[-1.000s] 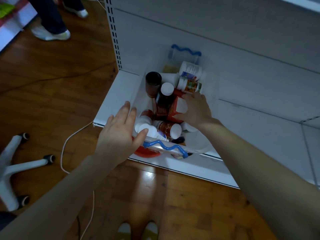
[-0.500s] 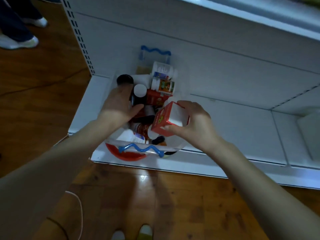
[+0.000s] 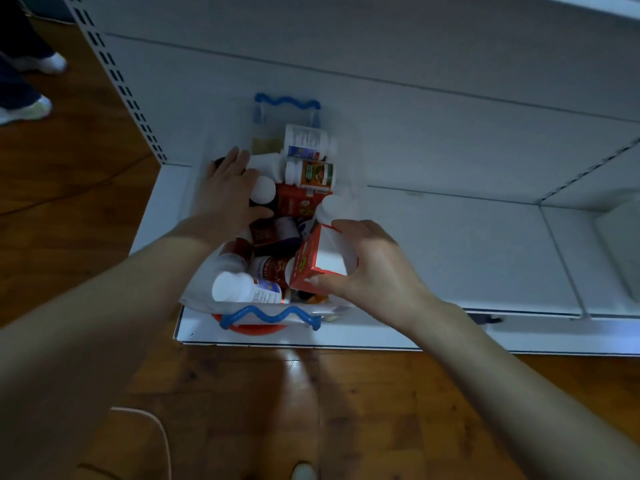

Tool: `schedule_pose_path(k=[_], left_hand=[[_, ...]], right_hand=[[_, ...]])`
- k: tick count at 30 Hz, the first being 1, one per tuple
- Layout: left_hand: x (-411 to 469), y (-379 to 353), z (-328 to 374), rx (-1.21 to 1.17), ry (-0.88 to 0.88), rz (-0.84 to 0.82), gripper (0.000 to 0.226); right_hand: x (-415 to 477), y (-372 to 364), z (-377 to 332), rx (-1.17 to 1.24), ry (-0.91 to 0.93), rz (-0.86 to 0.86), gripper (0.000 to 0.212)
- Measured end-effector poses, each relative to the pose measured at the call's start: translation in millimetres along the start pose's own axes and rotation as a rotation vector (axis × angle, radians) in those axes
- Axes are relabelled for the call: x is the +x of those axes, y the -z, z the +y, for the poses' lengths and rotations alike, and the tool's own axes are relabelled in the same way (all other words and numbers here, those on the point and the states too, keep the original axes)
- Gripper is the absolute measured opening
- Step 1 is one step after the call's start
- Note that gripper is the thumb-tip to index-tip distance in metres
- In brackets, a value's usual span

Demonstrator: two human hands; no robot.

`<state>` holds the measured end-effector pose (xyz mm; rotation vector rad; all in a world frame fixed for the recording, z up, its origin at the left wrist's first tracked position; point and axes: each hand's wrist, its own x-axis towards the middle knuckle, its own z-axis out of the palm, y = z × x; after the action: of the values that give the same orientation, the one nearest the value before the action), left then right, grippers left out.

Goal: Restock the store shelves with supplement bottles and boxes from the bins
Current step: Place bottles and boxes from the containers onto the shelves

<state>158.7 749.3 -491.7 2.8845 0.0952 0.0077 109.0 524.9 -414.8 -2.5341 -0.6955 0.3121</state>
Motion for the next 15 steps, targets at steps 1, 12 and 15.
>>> schedule_pose_path(k=[1, 12, 15], left_hand=[[-0.6, 0.7, 1.1, -0.043, 0.0, 0.013, 0.073], [-44.8, 41.6, 41.5, -0.644, 0.173, 0.255, 0.055], [-68.7, 57.6, 50.2, -0.724, 0.218, 0.317, 0.056]], right_hand=[[0.1, -0.3, -1.0, -0.004, 0.0, 0.004, 0.069], [-18.1, 6.5, -14.7, 0.073, -0.04, 0.127, 0.075], [-30.9, 12.7, -22.3, 0.143, -0.07, 0.177, 0.073]])
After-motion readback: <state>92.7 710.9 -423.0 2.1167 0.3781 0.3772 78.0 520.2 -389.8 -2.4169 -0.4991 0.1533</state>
